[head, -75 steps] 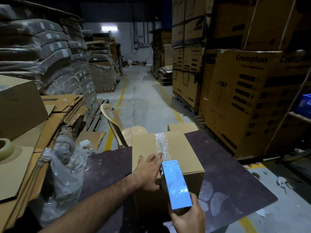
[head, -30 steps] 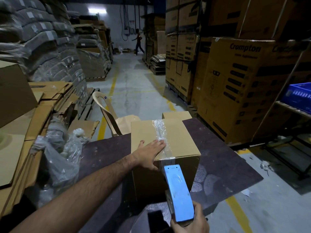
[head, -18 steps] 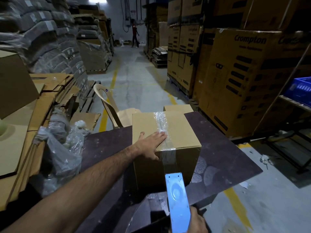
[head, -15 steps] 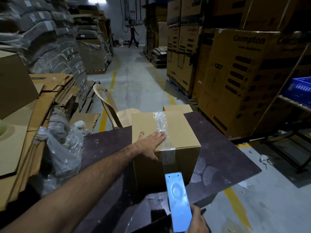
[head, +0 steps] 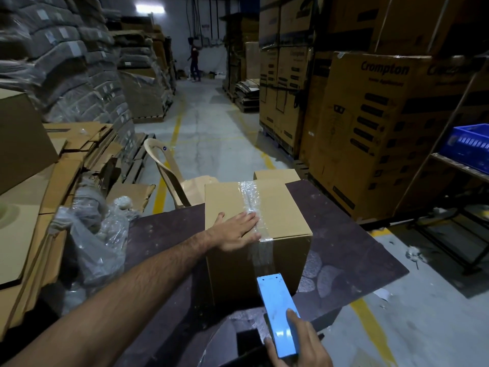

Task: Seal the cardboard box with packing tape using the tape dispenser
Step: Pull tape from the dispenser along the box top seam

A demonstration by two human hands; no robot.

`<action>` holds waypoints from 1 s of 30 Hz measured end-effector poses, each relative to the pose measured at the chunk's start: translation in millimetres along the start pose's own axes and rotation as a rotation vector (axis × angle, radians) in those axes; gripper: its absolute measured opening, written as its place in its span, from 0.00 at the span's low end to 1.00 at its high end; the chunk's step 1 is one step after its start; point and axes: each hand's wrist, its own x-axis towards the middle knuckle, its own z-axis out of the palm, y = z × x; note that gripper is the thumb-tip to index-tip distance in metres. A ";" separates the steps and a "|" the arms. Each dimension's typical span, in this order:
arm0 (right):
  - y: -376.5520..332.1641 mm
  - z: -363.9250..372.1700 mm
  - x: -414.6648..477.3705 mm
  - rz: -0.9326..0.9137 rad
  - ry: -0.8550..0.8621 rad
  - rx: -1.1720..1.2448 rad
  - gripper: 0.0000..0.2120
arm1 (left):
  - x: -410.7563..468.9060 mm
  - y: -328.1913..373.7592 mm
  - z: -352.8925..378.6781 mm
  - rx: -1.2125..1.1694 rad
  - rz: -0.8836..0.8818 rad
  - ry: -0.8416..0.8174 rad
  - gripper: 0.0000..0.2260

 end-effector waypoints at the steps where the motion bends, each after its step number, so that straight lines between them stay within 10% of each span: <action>1: 0.6 -4.7 -8.9 -0.009 -0.026 0.031 0.32 | -0.2 -0.7 1.8 -0.013 -0.002 0.020 0.29; 30: -47.2 -22.4 55.7 0.034 -0.040 0.045 0.27 | -2.3 0.4 10.7 0.007 -0.041 0.188 0.25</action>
